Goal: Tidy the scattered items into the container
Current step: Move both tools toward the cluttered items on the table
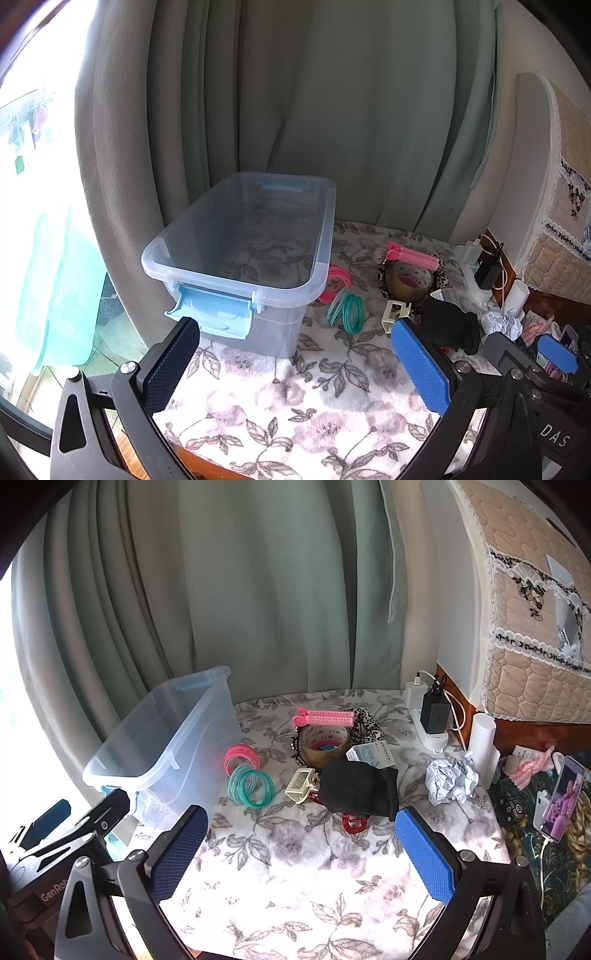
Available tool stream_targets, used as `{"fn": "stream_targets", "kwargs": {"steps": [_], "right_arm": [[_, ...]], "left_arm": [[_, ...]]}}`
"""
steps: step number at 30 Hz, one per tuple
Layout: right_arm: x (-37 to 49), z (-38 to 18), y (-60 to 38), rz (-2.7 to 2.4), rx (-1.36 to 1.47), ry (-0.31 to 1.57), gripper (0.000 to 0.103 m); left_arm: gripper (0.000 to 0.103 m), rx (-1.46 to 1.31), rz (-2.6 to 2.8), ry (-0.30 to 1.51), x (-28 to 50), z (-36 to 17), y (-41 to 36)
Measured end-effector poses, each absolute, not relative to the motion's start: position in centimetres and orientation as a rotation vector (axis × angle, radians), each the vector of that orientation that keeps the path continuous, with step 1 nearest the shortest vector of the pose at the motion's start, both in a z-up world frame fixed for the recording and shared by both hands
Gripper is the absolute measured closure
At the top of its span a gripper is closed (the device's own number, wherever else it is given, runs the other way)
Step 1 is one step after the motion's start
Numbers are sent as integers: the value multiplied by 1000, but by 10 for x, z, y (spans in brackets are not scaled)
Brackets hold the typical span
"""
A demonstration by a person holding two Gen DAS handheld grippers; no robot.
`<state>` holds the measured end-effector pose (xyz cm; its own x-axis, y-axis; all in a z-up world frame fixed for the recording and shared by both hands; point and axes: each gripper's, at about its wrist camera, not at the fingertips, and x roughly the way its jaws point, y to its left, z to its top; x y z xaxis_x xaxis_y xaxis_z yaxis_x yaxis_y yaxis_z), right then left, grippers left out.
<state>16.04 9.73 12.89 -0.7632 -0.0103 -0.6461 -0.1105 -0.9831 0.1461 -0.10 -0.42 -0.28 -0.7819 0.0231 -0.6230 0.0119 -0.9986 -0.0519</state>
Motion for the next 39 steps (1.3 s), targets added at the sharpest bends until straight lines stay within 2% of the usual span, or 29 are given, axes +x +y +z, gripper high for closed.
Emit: {"fn": "stream_targets", "kwargs": {"steps": [20,39], "right_arm": [[148,119,88,2898,-1103,215,0],[138,100,126,2875,-1142,333,0]], "left_arm": [[0,-1062,2970,-87,-12,-10,-10],[0,-1144,2922,-14,-34,-23,23]]}}
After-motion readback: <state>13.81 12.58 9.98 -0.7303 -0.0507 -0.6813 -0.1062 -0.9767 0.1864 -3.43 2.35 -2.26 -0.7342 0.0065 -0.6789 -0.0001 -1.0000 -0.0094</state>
